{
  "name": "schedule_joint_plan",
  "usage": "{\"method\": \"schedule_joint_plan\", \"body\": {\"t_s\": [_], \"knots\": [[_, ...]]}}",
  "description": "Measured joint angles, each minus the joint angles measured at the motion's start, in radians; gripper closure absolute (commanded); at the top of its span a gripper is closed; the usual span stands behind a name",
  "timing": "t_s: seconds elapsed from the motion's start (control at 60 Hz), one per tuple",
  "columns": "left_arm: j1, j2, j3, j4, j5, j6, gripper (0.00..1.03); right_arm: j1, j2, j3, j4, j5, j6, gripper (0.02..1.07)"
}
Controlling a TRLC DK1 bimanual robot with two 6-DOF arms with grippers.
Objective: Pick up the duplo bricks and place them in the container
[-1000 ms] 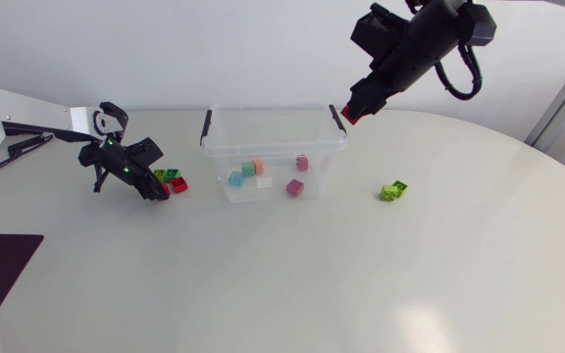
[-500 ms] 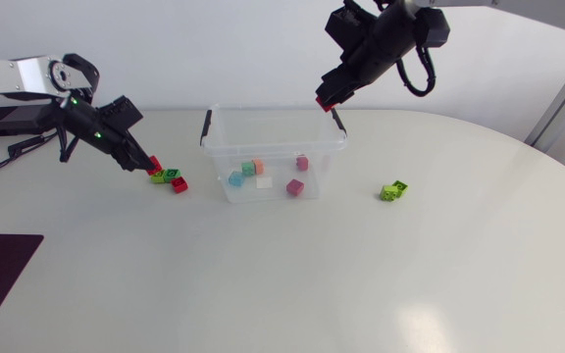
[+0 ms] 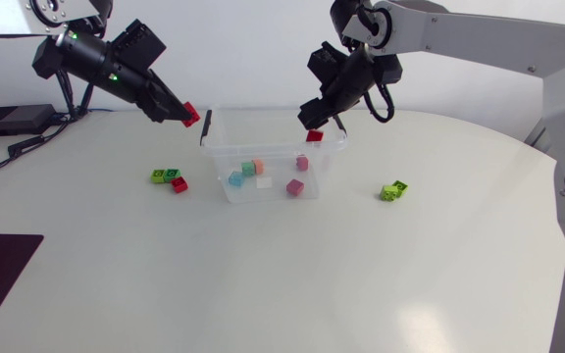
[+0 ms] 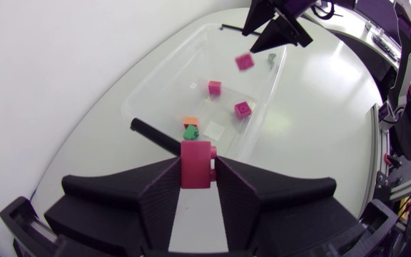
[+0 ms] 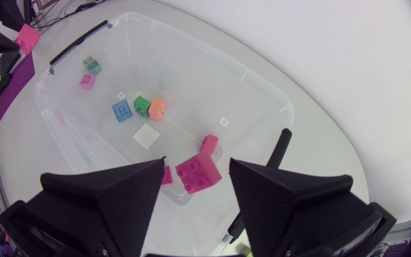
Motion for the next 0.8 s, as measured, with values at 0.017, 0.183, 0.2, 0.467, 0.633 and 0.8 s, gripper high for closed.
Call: {"method": "schedule_joint_plan", "body": {"t_s": [0.017,0.183,0.2,0.467,0.633,0.8], "knots": [[-0.007,0.000,0.001,0.004,0.003,-0.006,0.71,0.000,0.000,0.000,0.002,0.000,0.001,0.07],[-0.078,0.002,0.006,0.165,0.009,-0.156,0.71,-0.001,-0.059,-0.097,0.064,0.000,0.003,0.07],[-0.082,0.003,0.009,0.172,0.010,-0.164,0.71,-0.002,-0.067,-0.110,0.067,0.000,0.003,0.07],[-0.123,0.129,0.097,0.279,0.002,-0.308,0.59,-0.079,-0.246,-0.349,0.142,0.000,0.003,0.07],[-0.148,0.211,0.127,0.292,-0.054,-0.341,0.15,-0.212,-0.347,-0.495,0.183,-0.020,-0.002,0.07],[-0.134,0.214,0.134,0.293,-0.067,-0.345,0.10,-0.291,-0.362,-0.551,0.191,-0.029,-0.032,0.07]]}}
